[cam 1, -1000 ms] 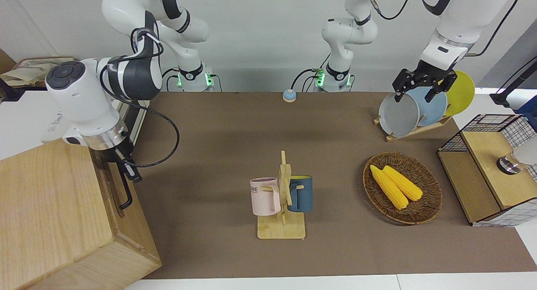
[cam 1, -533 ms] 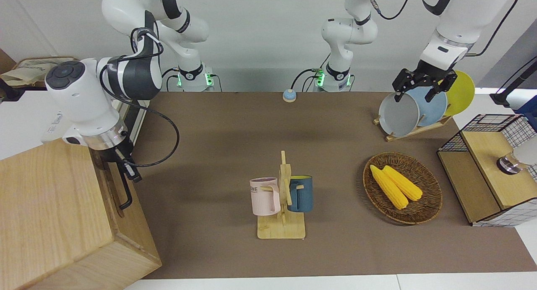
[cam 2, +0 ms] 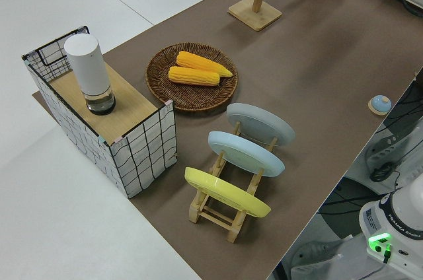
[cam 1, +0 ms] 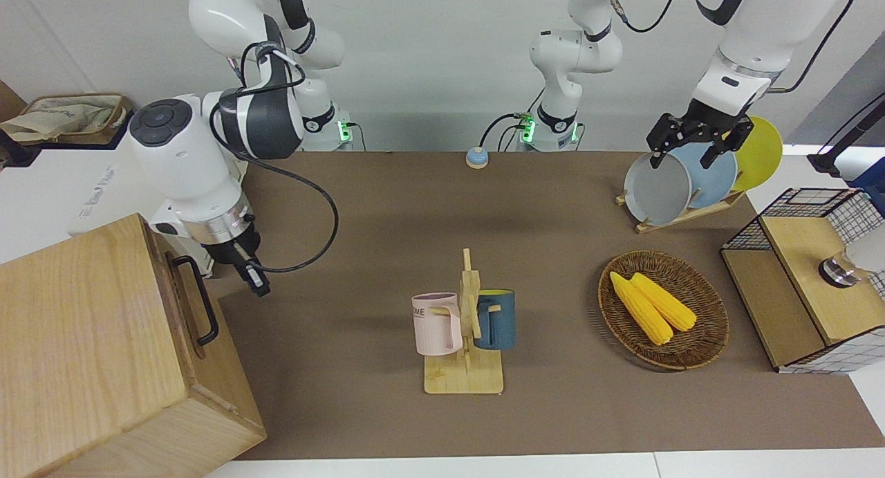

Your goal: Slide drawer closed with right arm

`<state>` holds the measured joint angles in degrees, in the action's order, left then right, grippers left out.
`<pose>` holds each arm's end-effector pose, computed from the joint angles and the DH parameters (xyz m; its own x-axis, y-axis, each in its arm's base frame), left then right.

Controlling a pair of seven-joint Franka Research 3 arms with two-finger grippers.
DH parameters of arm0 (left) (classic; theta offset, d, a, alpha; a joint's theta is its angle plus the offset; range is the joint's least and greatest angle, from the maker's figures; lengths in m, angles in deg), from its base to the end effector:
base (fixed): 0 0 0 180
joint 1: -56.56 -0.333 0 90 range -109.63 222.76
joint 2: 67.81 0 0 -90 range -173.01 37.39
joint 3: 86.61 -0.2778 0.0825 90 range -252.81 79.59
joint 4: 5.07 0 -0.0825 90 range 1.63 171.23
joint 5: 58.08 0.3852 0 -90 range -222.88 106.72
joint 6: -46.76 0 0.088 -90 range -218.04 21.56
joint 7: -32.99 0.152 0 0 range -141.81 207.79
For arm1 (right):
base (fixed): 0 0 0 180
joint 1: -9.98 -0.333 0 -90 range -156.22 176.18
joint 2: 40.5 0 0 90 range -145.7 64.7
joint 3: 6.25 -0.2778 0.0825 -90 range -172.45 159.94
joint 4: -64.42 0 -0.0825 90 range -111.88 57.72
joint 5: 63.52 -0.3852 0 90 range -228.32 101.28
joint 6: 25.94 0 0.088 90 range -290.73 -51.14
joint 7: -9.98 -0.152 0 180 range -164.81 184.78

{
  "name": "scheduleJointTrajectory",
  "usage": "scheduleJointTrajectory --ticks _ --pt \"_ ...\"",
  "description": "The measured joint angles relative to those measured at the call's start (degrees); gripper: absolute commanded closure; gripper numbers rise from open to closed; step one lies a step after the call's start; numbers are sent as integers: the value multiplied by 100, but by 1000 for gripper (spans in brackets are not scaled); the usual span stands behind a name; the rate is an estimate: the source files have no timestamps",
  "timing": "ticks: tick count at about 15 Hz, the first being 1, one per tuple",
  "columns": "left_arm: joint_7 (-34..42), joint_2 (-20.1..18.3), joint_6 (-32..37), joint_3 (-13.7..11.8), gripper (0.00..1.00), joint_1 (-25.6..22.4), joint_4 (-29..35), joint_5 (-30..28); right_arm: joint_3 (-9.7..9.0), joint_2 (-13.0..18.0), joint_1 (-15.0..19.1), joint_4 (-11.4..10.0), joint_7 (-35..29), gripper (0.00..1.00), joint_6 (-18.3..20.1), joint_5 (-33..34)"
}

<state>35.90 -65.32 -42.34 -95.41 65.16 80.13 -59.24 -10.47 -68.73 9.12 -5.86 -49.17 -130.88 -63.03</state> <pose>0.5677 -0.0027 0.5554 0.9985 -0.0479 0.0258 -0.0482 -0.9988 0.0123 0.6997 0.0518 0.4228 0.5775 -0.8156 0.0354 -0.8088 -0.5775 -0.1106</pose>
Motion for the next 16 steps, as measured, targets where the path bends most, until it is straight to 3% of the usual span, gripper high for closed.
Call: scheduleJointTrajectory --ticks 5,10,16 --pt "0 0 0 0 5 0 0 0 35 285 -455 52 -117 1000 483 8" --pt "0 0 0 0 2 0 0 0 68 680 -592 20 206 1000 1152 42" --pt "0 0 0 0 2 0 0 0 707 1153 -857 -67 1622 1000 2131 49"
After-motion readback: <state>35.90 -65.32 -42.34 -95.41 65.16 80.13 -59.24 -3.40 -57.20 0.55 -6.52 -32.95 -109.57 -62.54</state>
